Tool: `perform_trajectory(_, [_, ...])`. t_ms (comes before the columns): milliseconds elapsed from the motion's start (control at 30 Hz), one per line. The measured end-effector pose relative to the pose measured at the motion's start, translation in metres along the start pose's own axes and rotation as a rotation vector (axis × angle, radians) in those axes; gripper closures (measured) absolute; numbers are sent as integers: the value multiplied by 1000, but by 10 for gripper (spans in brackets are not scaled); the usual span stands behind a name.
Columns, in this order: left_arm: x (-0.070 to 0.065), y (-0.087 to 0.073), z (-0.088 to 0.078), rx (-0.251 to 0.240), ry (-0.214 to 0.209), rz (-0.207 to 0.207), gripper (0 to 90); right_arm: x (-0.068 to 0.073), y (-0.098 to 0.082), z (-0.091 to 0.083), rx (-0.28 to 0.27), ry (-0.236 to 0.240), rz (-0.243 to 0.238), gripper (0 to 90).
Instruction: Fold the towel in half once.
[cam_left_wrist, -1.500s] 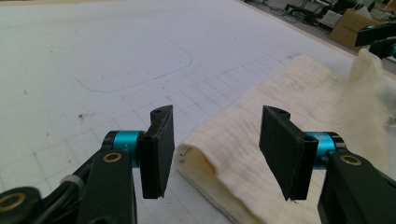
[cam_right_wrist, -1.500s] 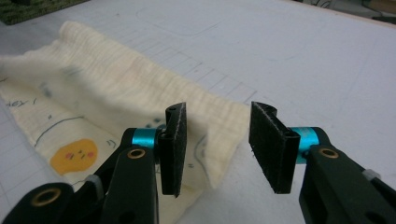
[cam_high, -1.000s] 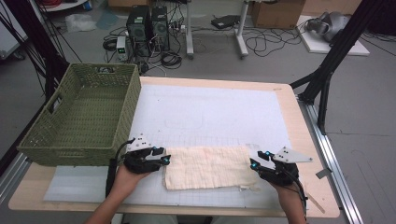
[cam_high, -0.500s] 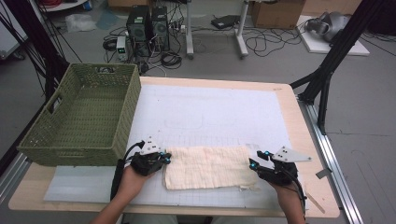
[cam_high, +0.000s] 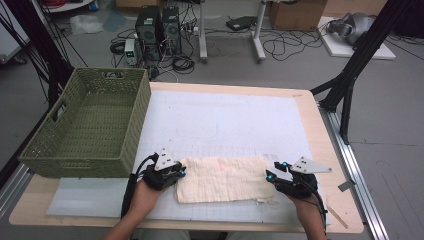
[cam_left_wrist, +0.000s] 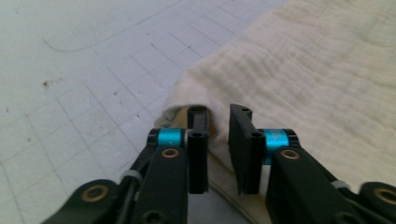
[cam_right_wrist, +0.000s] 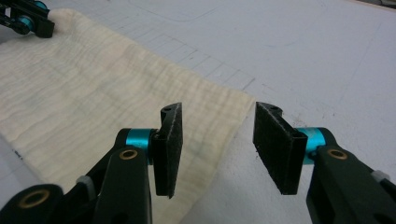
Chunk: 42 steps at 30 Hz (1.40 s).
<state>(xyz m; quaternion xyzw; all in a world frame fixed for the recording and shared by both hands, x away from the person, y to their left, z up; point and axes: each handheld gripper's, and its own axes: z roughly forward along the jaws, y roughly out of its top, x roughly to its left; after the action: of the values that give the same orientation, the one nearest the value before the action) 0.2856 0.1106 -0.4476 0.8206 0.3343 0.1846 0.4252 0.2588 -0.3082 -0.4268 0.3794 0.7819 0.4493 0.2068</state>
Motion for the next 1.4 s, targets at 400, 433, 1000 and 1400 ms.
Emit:
perform_trajectory(400, [29,0,-9,-102,-50,-187,869,1,-1,3,6,4,-1,518])
perform_trajectory(433, [31,-1,-8,-101,-50,-199,869,1,-1,4,8,6,1,517])
perform_trajectory(1000, [40,7,-7,-94,-12,-211,492,-4,8,18,16,-117,28,433])
perform_trajectory(1400, [52,19,26,-9,-52,-193,495,-22,28,80,130,-9,34,473])
